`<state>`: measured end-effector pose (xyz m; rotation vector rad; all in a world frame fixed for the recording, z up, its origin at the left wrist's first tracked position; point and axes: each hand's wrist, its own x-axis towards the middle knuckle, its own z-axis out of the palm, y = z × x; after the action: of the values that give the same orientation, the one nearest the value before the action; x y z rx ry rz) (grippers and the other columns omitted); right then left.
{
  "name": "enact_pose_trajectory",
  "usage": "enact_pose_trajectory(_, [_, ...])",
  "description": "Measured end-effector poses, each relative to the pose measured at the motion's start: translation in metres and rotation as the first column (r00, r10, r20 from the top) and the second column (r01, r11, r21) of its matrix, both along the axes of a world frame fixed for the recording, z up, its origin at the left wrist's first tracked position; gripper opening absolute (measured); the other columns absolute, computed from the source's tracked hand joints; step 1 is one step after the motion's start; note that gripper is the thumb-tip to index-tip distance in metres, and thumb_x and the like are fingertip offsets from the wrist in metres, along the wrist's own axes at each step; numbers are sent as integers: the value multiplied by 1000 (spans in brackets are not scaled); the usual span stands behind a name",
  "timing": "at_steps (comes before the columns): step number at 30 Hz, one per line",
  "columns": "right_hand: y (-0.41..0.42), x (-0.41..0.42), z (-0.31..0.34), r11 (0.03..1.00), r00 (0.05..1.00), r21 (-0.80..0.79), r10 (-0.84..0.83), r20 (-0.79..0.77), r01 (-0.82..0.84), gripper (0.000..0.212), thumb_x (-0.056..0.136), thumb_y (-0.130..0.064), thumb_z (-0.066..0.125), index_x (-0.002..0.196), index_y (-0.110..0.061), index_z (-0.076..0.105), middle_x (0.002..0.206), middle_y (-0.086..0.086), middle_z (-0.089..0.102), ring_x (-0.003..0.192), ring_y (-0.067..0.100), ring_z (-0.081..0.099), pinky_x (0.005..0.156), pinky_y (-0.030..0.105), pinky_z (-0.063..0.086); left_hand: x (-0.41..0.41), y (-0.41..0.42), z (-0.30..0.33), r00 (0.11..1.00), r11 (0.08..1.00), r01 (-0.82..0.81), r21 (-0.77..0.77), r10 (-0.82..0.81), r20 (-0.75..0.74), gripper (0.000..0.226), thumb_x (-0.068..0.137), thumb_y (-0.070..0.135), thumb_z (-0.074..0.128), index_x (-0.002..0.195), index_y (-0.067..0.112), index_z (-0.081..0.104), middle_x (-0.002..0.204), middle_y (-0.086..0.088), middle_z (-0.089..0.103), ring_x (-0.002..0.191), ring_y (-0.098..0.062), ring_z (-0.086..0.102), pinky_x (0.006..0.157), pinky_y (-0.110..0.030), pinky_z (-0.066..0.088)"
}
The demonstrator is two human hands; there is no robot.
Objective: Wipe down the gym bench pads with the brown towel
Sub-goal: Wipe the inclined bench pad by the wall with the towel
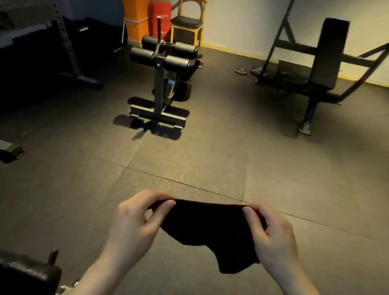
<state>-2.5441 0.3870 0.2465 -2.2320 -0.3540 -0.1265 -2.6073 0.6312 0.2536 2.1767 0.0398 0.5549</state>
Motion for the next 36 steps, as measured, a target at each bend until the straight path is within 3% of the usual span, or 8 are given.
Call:
enact_pose_trajectory(8, [-48,109,16,972,977,103,-213,4,211,24,97,-15,57,83,-33,62,83,-17,64,82,3,60,60,12,41,166,-47,4,979,979,203,2,-203,35,29,84,46,53,89,25,72,83,29,63,83,4,62,69,-11,46])
enact_pose_trajectory(11, [-43,175,20,951,952,99,-301,58,294,25,98,-17,55,80,-35,58,70,-10,62,80,-1,59,61,9,39,239,-54,-4,971,972,237,-2,-236,22,9,84,42,61,84,36,67,78,26,64,78,4,62,66,-11,45])
enact_pose_trajectory(14, [-35,249,22,918,911,90,-396,117,387,22,97,-26,53,77,-32,58,69,-10,60,79,1,57,60,10,38,319,-48,-12,960,959,279,-48,-279,8,15,82,32,67,78,45,60,84,25,65,78,1,63,67,-14,46])
enact_pose_trajectory(19, [-46,368,38,913,903,13,-405,140,408,33,90,-49,43,74,-28,64,73,-12,62,75,6,59,58,18,40,454,-43,-6,938,937,345,-59,-346,-14,16,81,55,53,79,42,62,83,25,66,78,3,62,68,-19,47])
enact_pose_trajectory(24, [-81,446,11,898,899,-87,-418,133,431,25,94,-37,62,71,-28,61,74,-16,60,71,3,57,62,17,40,568,-68,-6,927,924,375,68,-374,-38,16,84,50,53,82,36,62,80,22,63,78,3,59,61,-21,46])
enact_pose_trajectory(27, [-98,494,-2,898,914,-171,-392,103,405,19,91,-45,50,81,-34,60,74,-24,53,71,-8,52,63,6,36,640,-97,9,934,918,355,179,-354,-36,9,91,33,62,85,38,57,76,21,59,69,0,55,56,-16,41])
enact_pose_trajectory(31, [-137,591,-23,921,934,-156,-357,26,357,10,89,-33,56,93,-34,65,81,-26,55,75,-10,54,66,4,37,750,-146,26,929,903,355,240,-369,15,9,93,37,54,90,32,61,83,19,60,76,-3,57,63,-32,51])
enact_pose_trajectory(36, [-213,713,-39,900,896,-170,-425,-130,403,43,87,-3,66,82,-45,60,79,-15,59,87,-3,56,70,7,39,866,-206,19,931,916,366,166,-363,-45,7,92,38,57,86,36,61,83,22,61,82,-2,59,70,-36,52])
